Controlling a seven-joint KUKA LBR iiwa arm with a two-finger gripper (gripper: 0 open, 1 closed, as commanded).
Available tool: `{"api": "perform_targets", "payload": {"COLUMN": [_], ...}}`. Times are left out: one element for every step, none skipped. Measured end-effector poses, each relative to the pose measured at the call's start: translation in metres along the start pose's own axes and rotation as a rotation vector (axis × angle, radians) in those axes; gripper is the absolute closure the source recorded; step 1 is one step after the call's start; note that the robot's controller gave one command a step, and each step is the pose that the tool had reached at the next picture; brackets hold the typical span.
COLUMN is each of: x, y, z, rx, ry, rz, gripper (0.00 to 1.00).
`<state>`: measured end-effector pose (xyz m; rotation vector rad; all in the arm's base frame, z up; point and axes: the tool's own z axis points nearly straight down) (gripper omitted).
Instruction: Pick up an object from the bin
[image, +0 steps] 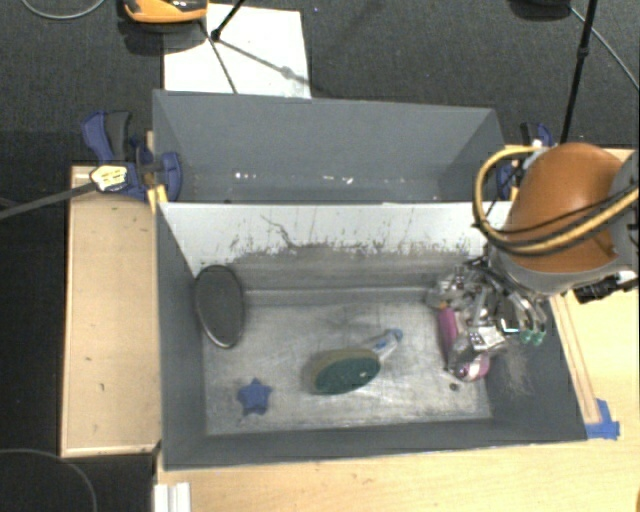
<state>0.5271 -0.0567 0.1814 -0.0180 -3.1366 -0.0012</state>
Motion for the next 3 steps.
{"api": "perform_targets", "payload": {"x": [-0.030, -0.031, -0.028], "y": [0.099, 0.094, 0.083], "z": [0.100, 0.096, -0.043], "rx": [-0.002, 0.001, 0.003], "ry": [-0.002, -0.006, -0.015], "rz": [-0.130, -0.125, -0.361], "gripper": [0.00, 1.00, 1.00]}}
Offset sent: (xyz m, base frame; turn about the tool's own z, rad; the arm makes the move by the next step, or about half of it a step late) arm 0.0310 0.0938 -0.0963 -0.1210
